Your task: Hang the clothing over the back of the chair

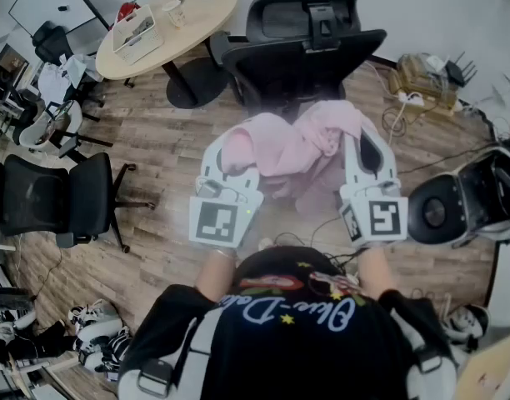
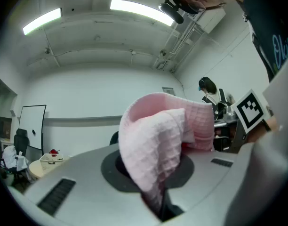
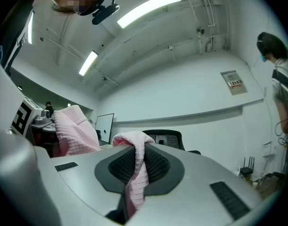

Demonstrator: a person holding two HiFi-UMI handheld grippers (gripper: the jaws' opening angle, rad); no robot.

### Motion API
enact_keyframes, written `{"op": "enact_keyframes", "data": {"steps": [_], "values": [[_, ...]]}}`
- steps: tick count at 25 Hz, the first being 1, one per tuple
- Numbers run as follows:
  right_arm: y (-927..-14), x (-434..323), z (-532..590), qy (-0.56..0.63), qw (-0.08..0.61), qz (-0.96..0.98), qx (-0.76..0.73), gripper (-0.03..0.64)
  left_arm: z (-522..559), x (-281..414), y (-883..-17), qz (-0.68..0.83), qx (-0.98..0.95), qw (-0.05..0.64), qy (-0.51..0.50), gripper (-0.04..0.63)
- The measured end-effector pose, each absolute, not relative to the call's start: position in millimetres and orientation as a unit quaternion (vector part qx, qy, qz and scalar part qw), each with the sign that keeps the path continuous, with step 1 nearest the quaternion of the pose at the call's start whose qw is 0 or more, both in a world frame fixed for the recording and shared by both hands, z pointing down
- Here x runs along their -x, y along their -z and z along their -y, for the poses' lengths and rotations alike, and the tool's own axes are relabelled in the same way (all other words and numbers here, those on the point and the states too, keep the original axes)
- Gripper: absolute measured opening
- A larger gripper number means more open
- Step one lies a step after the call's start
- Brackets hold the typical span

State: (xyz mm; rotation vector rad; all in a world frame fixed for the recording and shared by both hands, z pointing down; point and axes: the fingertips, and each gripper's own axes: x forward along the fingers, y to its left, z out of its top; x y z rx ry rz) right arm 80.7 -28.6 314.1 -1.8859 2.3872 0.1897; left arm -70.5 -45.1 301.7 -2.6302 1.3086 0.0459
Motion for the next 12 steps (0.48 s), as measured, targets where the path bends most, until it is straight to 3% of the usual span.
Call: {"op": "enact_keyframes", "data": {"steps": [12], "values": [[-316.4,-90.3,29.8,-0.069,0.042,-0.781,0.62,0.025,46.1,66.0,-303.5,-0.443,0.891,0.095,-0.014,0.049]]}}
